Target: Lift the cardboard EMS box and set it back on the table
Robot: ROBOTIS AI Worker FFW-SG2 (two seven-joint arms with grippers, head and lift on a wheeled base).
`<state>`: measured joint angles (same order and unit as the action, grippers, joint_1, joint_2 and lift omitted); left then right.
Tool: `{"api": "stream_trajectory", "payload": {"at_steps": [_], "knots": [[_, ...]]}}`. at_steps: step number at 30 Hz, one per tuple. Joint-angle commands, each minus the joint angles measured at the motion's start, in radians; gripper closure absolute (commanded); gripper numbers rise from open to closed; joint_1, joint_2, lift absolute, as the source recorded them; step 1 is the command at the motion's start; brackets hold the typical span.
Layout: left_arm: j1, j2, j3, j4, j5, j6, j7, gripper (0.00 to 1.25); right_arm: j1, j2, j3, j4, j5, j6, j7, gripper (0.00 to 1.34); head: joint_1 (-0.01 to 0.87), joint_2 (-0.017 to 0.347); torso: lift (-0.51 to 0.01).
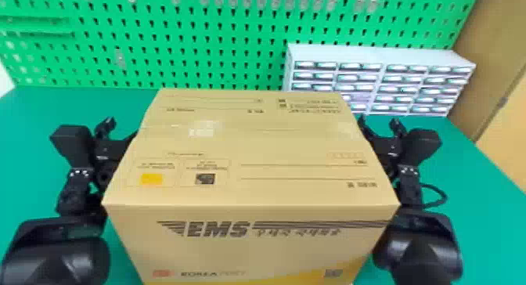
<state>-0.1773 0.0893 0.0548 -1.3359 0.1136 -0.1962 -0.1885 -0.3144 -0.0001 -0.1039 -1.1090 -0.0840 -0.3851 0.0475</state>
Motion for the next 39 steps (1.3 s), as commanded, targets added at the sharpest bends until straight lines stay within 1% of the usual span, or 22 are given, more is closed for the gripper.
{"api": "stream_trajectory", "payload": {"at_steps": [1,13,18,21,25,32,39], "knots": [[-0.001,0.000,-0.001,0.000,0.000,0.000,0.000,0.50,-0.002,0.001,0.009,0.000,-0.005,0.000,0.000,0.46,0.678,-0.015,-0.095],[-0.004,0.000,0.002,-0.002,0.001,0.000,0.000,0.50,-0.002,-0.001,0.026,-0.003,-0.022,0.000,0.003,0.46,0.678,-0.015,-0.095],[-0.010,0.000,0.008,-0.019,0.003,0.001,0.000,0.50,-0.005,-0.012,0.039,-0.042,-0.025,0.038,0.000,0.46,0.678,-0.015,-0.095],[-0.014,0.000,0.016,-0.034,0.001,0.012,0.000,0.50,-0.006,-0.023,0.047,-0.071,-0.025,0.066,0.003,0.46,0.678,-0.015,-0.095],[-0.019,0.001,0.025,-0.063,-0.006,0.038,0.000,0.50,-0.008,-0.029,0.055,-0.114,-0.025,0.103,0.003,0.46,0.678,-0.015,-0.095],[-0.028,0.000,0.043,-0.106,-0.017,0.060,0.006,0.50,-0.008,-0.029,0.055,-0.177,-0.014,0.144,0.000,0.46,0.678,-0.015,-0.095],[-0.033,0.001,0.056,-0.129,-0.017,0.067,0.011,0.50,-0.008,-0.023,0.053,-0.203,0.004,0.157,0.000,0.46,0.678,-0.015,-0.095]]}}
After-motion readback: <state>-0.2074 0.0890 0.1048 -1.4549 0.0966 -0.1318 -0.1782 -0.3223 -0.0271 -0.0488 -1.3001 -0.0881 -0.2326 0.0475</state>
